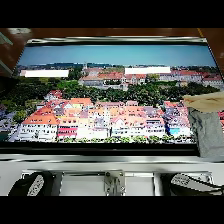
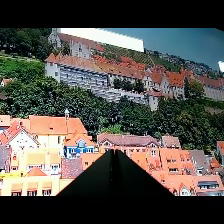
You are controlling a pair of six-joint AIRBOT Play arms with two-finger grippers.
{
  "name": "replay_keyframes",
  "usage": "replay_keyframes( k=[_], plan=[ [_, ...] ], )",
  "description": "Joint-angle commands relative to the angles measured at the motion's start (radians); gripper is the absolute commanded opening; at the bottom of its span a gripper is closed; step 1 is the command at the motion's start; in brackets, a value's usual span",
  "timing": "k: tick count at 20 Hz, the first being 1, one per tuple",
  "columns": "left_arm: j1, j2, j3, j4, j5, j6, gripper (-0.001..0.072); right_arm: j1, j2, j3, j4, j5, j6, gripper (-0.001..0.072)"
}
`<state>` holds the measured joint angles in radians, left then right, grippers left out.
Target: Fold the shirts.
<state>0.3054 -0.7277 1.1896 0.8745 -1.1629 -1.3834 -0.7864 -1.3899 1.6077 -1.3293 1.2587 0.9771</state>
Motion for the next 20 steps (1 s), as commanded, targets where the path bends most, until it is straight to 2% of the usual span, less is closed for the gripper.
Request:
replay_keyframes(
  k=[1,5,10,13,14,15,16,20],
  plan=[
    [0.0,-0.001,0.0,0.0,0.0,0.0,0.0035,-0.092,0.005,-0.009,-0.09,0.148,0.101,0.007],
    [0.0,0.0,0.0,0.0,0.0,0.0,0.0035,-0.148,0.005,-0.158,-0.087,0.21,0.214,0.007],
    [0.0,-0.001,0.0,0.0,0.0,0.0,0.0035,-0.148,0.005,-0.356,-0.315,0.237,0.363,0.007],
    [-0.001,0.0,0.0,-0.003,0.0,-0.001,0.0035,-0.148,0.005,-0.429,-0.377,0.206,0.418,0.0073],
    [-0.001,0.0,0.0,-0.003,0.0,-0.001,0.0035,-0.148,0.005,-0.445,-0.365,0.173,0.443,0.017],
    [-0.001,0.0,0.0,-0.003,0.0,-0.001,0.0035,-0.148,0.005,-0.455,-0.332,0.156,0.444,0.0498],
    [-0.001,-0.001,0.0,-0.003,0.0,-0.001,0.0035,-0.148,0.005,-0.457,-0.299,0.156,0.435,0.0705],
    [-0.018,-0.016,0.0,-0.001,0.003,-0.001,0.0034,-0.145,0.055,-0.41,-0.271,0.142,0.437,0.0704]
  ],
)
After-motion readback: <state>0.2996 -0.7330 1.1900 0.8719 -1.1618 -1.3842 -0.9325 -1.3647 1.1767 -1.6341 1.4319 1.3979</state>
